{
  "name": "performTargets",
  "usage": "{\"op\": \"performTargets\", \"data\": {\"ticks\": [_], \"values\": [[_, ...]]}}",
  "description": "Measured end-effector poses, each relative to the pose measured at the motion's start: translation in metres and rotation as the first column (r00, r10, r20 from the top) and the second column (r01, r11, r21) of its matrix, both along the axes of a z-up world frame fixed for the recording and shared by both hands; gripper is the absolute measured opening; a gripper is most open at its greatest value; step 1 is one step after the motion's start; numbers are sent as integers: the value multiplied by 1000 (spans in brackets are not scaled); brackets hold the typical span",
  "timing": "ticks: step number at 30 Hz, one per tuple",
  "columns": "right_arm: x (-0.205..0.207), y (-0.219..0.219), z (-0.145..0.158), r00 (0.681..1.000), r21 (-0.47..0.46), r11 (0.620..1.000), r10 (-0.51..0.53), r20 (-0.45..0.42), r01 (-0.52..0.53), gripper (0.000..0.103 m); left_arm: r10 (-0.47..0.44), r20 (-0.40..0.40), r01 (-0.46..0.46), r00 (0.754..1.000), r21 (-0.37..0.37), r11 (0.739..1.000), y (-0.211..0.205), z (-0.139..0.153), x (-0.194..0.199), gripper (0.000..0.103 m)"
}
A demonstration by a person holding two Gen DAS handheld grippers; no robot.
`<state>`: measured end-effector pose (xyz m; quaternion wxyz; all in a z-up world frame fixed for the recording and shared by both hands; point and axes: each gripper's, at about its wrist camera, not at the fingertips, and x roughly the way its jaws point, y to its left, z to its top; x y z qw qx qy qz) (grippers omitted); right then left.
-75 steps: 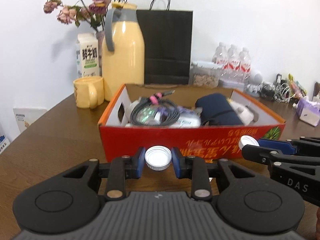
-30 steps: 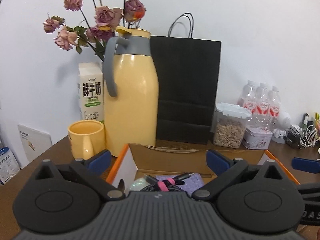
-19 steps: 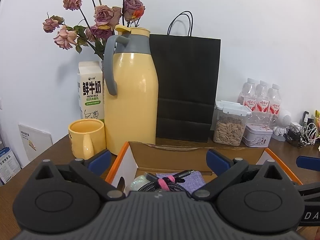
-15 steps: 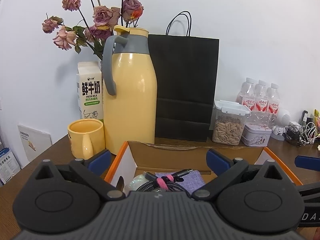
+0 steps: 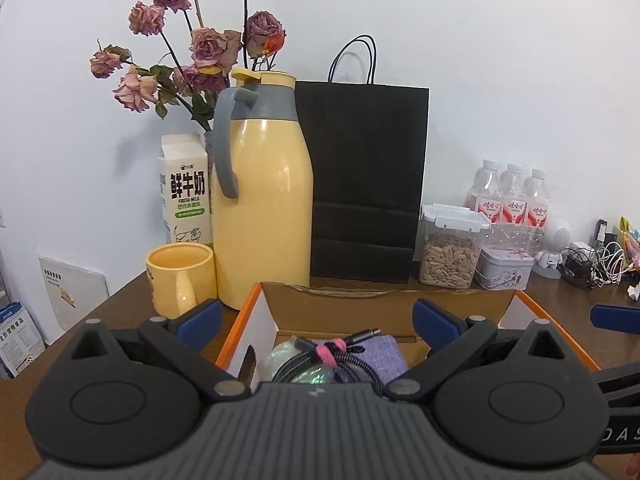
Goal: Organize objects
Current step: 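Open both tools to release the caps into the box, then withdraw both tools back over the white plug and orange clip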
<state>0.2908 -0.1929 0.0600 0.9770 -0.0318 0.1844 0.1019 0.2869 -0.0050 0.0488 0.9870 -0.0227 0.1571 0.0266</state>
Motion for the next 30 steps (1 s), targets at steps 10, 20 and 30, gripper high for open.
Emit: {"op": "performTargets", "data": {"ticks": [10, 20, 30], "values": [[-35, 3, -9, 1000, -11, 1000, -1, -8, 1, 103, -14, -10, 14, 1000, 5, 1000, 1, -6, -34, 103], [-66, 5, -28, 998, -20, 1000, 15, -57, -16, 103, -36, -80, 39, 996, 32, 999, 2, -31, -65, 103], [-87, 3, -52, 991, -54, 998, 17, -131, -24, 103, -47, -163, 58, 985, 67, 996, 3, -57, -81, 103]]}}
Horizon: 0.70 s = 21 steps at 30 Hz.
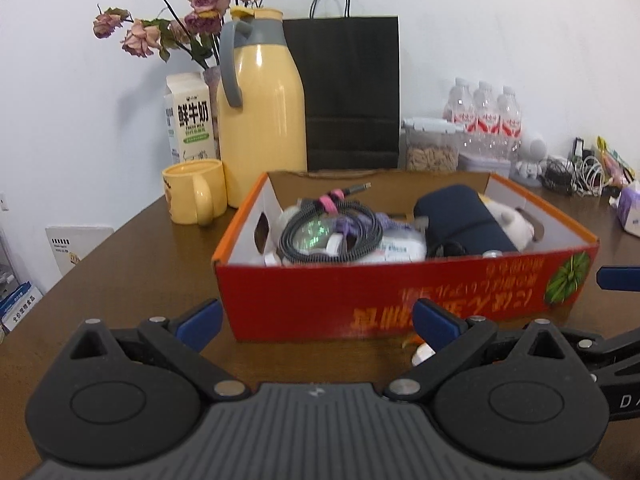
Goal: Organize objects
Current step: 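Withdraw both tools back over the white plug and orange clip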
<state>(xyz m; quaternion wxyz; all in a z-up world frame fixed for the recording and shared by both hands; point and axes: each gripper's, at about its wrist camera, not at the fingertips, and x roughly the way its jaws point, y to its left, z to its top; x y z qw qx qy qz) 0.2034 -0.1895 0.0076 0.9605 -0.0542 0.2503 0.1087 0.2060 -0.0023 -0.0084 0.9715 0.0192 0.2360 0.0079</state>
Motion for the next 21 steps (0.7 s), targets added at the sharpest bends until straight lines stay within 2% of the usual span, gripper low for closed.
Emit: {"op": "performTargets", "data": {"ticks": [8, 14, 21], "values": [[-3, -5, -14, 998, -1, 1000, -9, -55, 9, 103, -5, -70, 6, 998, 11, 1000, -1, -17, 1, 103], [2, -13, -20, 995, 21, 998, -59, -80, 61, 103, -20, -128, 18, 992, -11, 1000, 0, -22, 6, 103], [7, -14, -23, 992, 10, 996, -88, -94, 89, 103, -73, -160, 71, 984, -23, 997, -6, -25, 11, 103]]}}
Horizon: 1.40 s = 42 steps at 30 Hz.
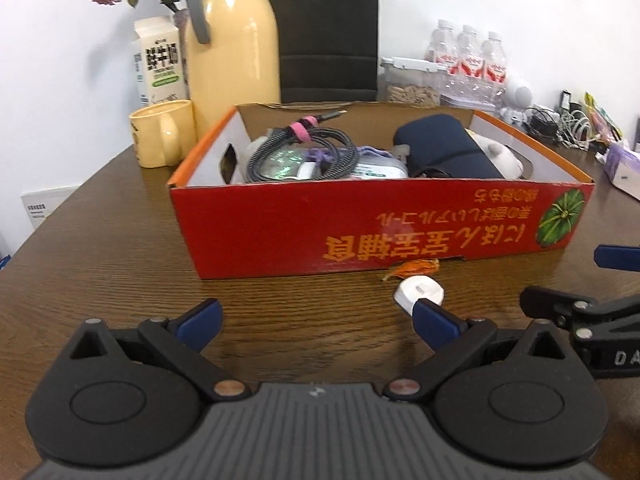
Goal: Organize objects
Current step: 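Withdraw both tools back over the white plug and orange clip, then grasp the small white plug with the left tool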
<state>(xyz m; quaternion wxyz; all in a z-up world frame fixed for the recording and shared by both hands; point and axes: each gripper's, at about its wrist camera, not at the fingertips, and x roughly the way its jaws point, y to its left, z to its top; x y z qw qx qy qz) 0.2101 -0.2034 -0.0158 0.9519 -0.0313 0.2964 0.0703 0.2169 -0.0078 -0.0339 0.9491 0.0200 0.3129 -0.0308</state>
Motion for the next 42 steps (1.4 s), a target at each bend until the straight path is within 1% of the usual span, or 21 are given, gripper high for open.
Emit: {"op": "performTargets", "data": {"ticks": [6, 8, 10, 12, 26, 32, 33, 34, 35, 36, 37, 38, 39, 42], "values": [[5, -11, 0, 996, 25, 995, -94, -2, 94, 103, -55, -28, 55, 998, 5, 998, -19, -3, 8, 103], [6, -15, 0, 993, 36, 993, -115, -3, 115, 103, -58, -45, 58, 997, 19, 998, -26, -5, 12, 103], [6, -17, 0, 992, 40, 991, -125, -2, 125, 103, -45, -50, 46, 998, 13, 999, -28, -6, 15, 103], [6, -17, -1, 992, 40, 991, -125, -3, 125, 103, -33, -57, 33, 998, -2, 999, -28, -7, 18, 103], [6, -17, -2, 992, 37, 991, -125, -9, 126, 103, -1, -61, 1, 998, -1, 1000, -32, -7, 23, 103], [6, -16, -2, 992, 36, 991, -126, -10, 126, 103, -1, -60, 1, 998, 0, 1000, -32, -7, 23, 102], [6, -16, -2, 992, 36, 992, -124, -11, 124, 103, -5, -55, 5, 998, -2, 1000, -32, -6, 23, 97], [6, -16, -2, 992, 36, 992, -122, -11, 122, 103, -11, -46, 11, 999, -2, 1000, -32, -5, 21, 88], [6, -16, -2, 993, 36, 992, -120, -10, 120, 103, -16, -36, 16, 999, -2, 1000, -32, -5, 19, 82], [6, -16, -2, 993, 35, 992, -119, -10, 119, 103, -24, -25, 24, 999, -2, 1000, -33, -4, 17, 66], [6, -16, -2, 993, 36, 992, -118, -10, 118, 103, -36, -13, 36, 999, -2, 999, -33, -3, 15, 46], [6, -16, -2, 993, 36, 992, -118, -9, 118, 103, -49, -5, 49, 999, -4, 999, -34, -2, 13, 35], [6, -16, -2, 993, 36, 992, -118, -10, 118, 103, -60, 1, 60, 998, -8, 998, -35, -2, 12, 29], [6, -15, -2, 993, 36, 993, -115, -11, 116, 103, -87, 9, 87, 996, -20, 996, -35, -1, 9, 28]]}}
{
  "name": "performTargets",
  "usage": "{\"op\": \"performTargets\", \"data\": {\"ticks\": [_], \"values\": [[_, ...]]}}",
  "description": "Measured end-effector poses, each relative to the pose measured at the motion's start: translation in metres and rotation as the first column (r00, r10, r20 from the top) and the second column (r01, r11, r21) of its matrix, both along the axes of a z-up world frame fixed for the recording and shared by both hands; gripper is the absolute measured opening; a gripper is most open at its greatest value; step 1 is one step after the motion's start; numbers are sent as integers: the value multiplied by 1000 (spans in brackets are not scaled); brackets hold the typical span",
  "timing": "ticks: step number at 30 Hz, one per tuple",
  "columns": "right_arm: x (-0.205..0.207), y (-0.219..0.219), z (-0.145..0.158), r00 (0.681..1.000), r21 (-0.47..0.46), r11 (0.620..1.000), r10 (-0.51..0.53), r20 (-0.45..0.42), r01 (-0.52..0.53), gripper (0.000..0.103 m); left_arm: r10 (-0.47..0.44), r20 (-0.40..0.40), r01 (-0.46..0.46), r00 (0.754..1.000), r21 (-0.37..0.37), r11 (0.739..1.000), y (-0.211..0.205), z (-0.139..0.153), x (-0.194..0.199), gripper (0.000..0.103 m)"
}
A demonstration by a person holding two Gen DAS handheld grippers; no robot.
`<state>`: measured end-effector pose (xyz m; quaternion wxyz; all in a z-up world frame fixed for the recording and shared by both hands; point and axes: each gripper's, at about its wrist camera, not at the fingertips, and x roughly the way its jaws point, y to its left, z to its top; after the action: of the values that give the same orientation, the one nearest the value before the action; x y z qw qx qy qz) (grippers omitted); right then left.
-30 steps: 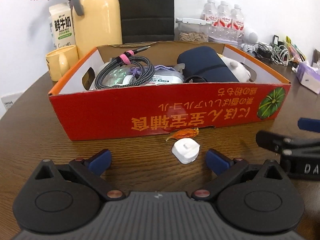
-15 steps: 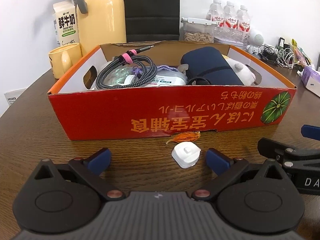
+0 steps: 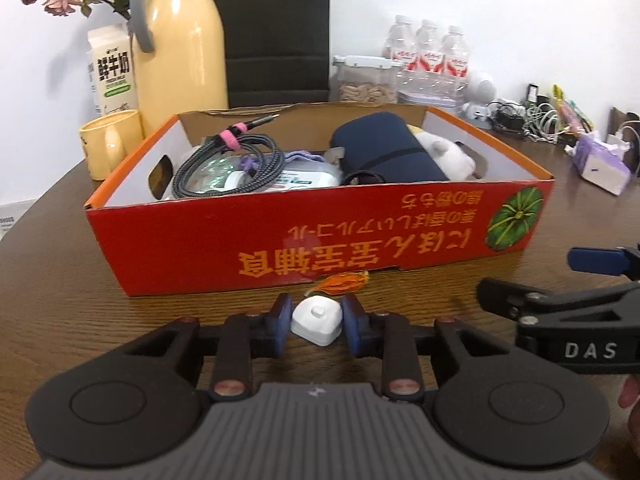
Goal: Organize objects
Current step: 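Grasp the small white plug with the left tool, then grasp the small orange clip with the right tool while the left tool holds the plug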
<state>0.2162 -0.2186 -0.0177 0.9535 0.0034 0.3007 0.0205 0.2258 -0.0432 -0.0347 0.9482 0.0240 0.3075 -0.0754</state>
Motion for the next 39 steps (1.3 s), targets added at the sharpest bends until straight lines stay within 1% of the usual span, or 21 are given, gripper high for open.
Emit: {"op": "performTargets", "data": {"ticks": [5, 10, 22, 32, 39], "values": [[0, 1, -1, 1000, 1, 1000, 5, -3, -5, 103, 13, 47, -13, 999, -5, 1000, 4, 5, -8, 28], [1, 1, -1, 1000, 1, 1000, 11, -6, -11, 103, 45, 74, -43, 996, -21, 999, 16, 10, -10, 28], [-1, 8, -1, 999, 1, 999, 52, -1, -52, 103, 108, 80, -106, 991, -26, 994, 57, 12, -8, 28], [4, 44, -2, 993, 7, 993, 116, -23, -116, 103, 101, 84, -99, 991, -21, 995, 75, 13, -8, 28], [13, 66, -3, 991, 15, 992, 127, -43, -126, 103, 104, 87, -102, 991, -27, 994, 90, 14, -8, 28]]}}
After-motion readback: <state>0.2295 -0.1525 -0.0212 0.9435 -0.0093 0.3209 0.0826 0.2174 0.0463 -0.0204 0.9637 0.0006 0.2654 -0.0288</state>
